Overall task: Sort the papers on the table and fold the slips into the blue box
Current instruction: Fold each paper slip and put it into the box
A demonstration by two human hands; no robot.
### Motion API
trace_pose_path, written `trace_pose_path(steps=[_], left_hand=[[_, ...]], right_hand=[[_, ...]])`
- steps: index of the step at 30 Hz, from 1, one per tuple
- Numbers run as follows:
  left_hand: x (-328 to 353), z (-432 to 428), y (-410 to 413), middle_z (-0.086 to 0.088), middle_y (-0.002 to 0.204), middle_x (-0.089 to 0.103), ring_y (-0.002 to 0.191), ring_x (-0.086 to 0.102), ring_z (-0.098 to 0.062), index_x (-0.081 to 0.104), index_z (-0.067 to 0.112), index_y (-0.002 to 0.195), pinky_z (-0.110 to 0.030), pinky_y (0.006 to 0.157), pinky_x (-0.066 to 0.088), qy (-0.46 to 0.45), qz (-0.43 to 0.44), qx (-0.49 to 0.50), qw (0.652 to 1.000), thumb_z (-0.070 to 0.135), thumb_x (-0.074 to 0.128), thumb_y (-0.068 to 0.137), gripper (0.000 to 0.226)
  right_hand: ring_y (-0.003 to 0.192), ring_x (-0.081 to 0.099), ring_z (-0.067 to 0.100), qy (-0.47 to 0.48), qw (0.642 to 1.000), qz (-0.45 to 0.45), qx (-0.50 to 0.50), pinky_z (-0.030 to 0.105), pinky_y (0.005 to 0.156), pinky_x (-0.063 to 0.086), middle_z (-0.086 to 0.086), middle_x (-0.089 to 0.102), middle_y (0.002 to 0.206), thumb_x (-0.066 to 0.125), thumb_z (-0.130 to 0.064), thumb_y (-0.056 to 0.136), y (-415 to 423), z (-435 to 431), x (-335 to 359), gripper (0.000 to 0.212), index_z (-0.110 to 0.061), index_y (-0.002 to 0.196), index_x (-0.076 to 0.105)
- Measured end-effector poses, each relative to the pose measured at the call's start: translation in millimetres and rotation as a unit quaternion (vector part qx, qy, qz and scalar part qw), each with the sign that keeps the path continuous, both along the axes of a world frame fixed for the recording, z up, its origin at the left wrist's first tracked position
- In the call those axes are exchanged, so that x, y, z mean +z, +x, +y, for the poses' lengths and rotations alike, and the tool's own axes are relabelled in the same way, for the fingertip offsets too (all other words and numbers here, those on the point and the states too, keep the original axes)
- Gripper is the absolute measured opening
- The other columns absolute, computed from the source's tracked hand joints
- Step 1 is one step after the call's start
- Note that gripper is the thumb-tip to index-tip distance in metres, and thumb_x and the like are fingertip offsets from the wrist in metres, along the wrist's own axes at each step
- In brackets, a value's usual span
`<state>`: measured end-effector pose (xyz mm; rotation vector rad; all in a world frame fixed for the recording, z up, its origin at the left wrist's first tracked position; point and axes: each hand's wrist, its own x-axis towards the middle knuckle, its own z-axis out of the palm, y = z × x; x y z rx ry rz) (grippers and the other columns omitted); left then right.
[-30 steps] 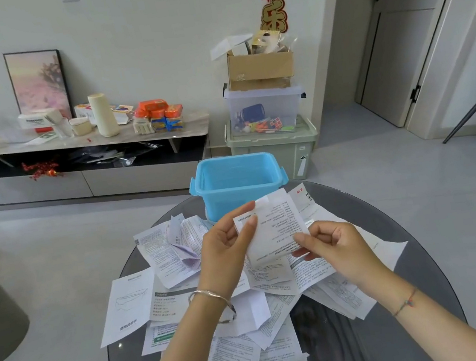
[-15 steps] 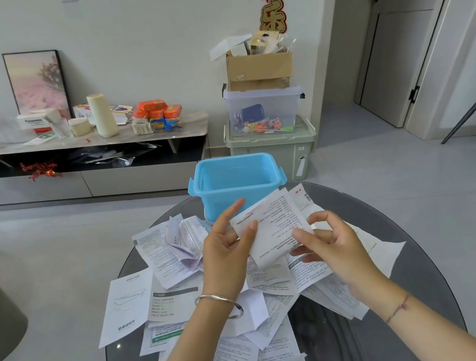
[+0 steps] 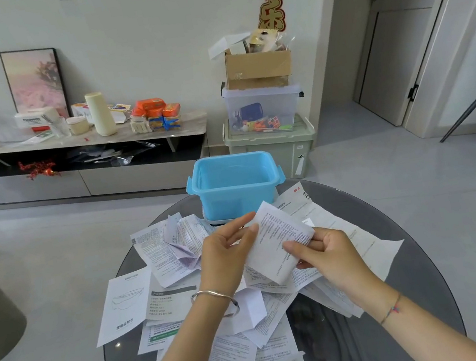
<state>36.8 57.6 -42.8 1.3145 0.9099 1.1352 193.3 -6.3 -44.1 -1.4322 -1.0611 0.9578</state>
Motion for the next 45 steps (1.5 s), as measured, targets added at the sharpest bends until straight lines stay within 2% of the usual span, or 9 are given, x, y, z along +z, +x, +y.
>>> trace_pose_path(steps=[8,11,16,23,28,32,34,38,45], left_hand=[[-5.3,-9.4,9.6,0.009,0.088,0.075,0.085,0.069,-0.002,0.070,0.033,0.102,-0.015,0.071,0.054,0.005,0.003,-0.004,1.000,0.014,0.063,0.090,0.024],[-5.4,-13.6,12.3,0.007,0.093,0.074,0.084,0.068,0.002,0.068,0.029,0.109,-0.012,0.065,0.051,0.005,0.004,-0.004,1.000,0.014,0.062,0.091,0.024],[-4.7,-17.5,15.3,0.004,0.097,0.073,0.083,0.068,0.001,0.066,0.029,0.111,-0.012,0.063,0.051,-0.002,0.002,-0.013,1.000,0.014,0.060,0.092,0.025],[-5.8,-20.8,17.9,0.000,0.103,0.072,0.083,0.069,-0.002,0.065,0.031,0.107,-0.013,0.061,0.052,-0.009,-0.017,-0.007,1.000,0.011,0.063,0.089,0.027],[-4.2,-19.2,16.6,0.009,0.082,0.074,0.076,0.070,-0.001,0.067,0.031,0.101,-0.012,0.060,0.051,-0.040,-0.063,0.019,0.997,0.008,0.062,0.090,0.026],[-2.7,-18.3,16.0,0.011,0.077,0.074,0.075,0.069,0.001,0.065,0.030,0.102,-0.011,0.059,0.051,-0.048,-0.068,0.027,0.996,0.010,0.062,0.090,0.024],[-1.9,-18.2,16.3,0.009,0.080,0.073,0.075,0.069,0.001,0.066,0.027,0.106,-0.011,0.058,0.051,-0.049,-0.069,0.033,0.996,0.010,0.063,0.090,0.024],[-3.2,-18.8,17.2,0.007,0.087,0.072,0.074,0.068,0.005,0.065,0.024,0.112,-0.010,0.058,0.050,-0.057,-0.061,0.047,0.995,0.012,0.063,0.089,0.026],[-3.5,-15.5,14.7,-0.002,0.096,0.072,0.072,0.068,0.005,0.067,0.017,0.112,-0.010,0.058,0.050,-0.058,-0.071,0.069,0.993,0.012,0.063,0.089,0.024]], right_hand=[[0.070,0.062,0.016,0.021,0.998,0.004,-0.052,0.026,0.049,0.048,0.006,0.066,0.085,0.037,-0.037,0.100,-12.7,4.8,-8.0,0.025,-0.023,0.100,0.057],[0.085,0.067,0.015,0.035,0.996,-0.016,-0.076,0.032,0.064,0.054,0.001,0.069,0.093,0.040,-0.038,0.099,-11.9,7.7,-13.5,0.025,-0.020,0.101,0.058],[0.080,0.065,0.010,0.063,0.994,-0.053,-0.074,0.011,0.049,0.043,-0.004,0.066,0.088,0.045,-0.033,0.098,-10.3,5.6,-14.4,0.015,-0.022,0.097,0.055],[0.091,0.066,0.009,0.063,0.991,-0.085,-0.079,0.021,0.061,0.052,-0.007,0.067,0.097,0.051,-0.036,0.094,-9.4,8.0,-19.4,0.013,-0.024,0.098,0.054],[0.079,0.069,0.007,0.039,0.996,-0.006,-0.079,0.021,0.062,0.055,-0.007,0.073,0.082,0.052,-0.033,0.095,-11.5,4.3,-13.2,0.017,-0.023,0.090,0.064],[0.055,0.059,0.013,0.024,0.995,-0.019,-0.098,0.018,0.047,0.044,0.003,0.067,0.067,0.045,-0.034,0.098,-9.2,3.7,-4.5,0.041,-0.001,0.085,0.064],[0.058,0.059,0.018,0.011,0.994,-0.020,-0.106,0.022,0.050,0.046,0.009,0.067,0.071,0.040,-0.037,0.100,-8.3,4.4,-3.8,0.047,0.002,0.088,0.063],[0.071,0.069,0.016,0.008,0.997,0.016,-0.080,0.022,0.054,0.054,0.003,0.073,0.080,0.041,-0.036,0.099,-8.5,2.5,-2.9,0.037,-0.014,0.089,0.068],[0.070,0.071,0.010,0.020,0.999,0.016,-0.038,0.017,0.053,0.054,-0.008,0.073,0.077,0.057,-0.022,0.093,-11.5,-0.7,2.7,0.017,-0.017,0.083,0.069]])
